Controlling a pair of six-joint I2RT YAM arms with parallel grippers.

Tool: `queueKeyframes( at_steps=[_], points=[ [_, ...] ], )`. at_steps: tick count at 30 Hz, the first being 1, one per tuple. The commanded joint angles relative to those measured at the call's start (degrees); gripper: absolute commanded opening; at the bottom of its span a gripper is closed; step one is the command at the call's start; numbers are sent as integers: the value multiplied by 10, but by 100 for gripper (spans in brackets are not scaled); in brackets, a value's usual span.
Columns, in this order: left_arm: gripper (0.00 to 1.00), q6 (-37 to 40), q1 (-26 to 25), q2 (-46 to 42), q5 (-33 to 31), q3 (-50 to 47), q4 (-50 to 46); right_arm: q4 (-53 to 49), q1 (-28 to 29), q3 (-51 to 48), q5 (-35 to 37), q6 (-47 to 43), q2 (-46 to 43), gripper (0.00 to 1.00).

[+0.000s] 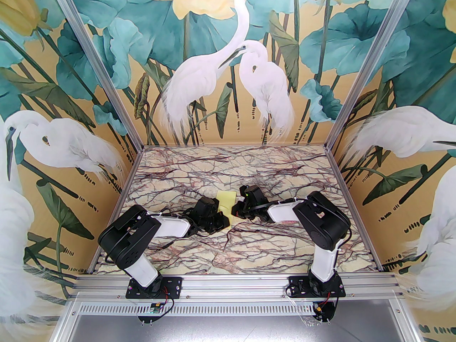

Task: Fold a paper plane with a square sheet of paper (fold left side to right side)

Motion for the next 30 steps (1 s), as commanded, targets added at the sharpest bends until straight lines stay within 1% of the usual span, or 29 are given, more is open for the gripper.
queueKeyframes(
  at_steps=[1,6,9,27,30],
  points=[
    [10,8,-5,2,-11,3,-45,-25,-3,10,24,-18,-1,0],
    [8,8,-5,11,-7,5,-45,-39,-3,22,26,-30,-5,2],
    [8,7,-5,17,-4,6,-42,-41,-3,28,26,-35,-10,7],
    [8,9,-8,23,-1,11,-46,-53,-3,42,34,-45,-9,7],
    [8,9,-8,21,-2,12,-46,-62,-3,51,26,-49,2,6]
  ],
)
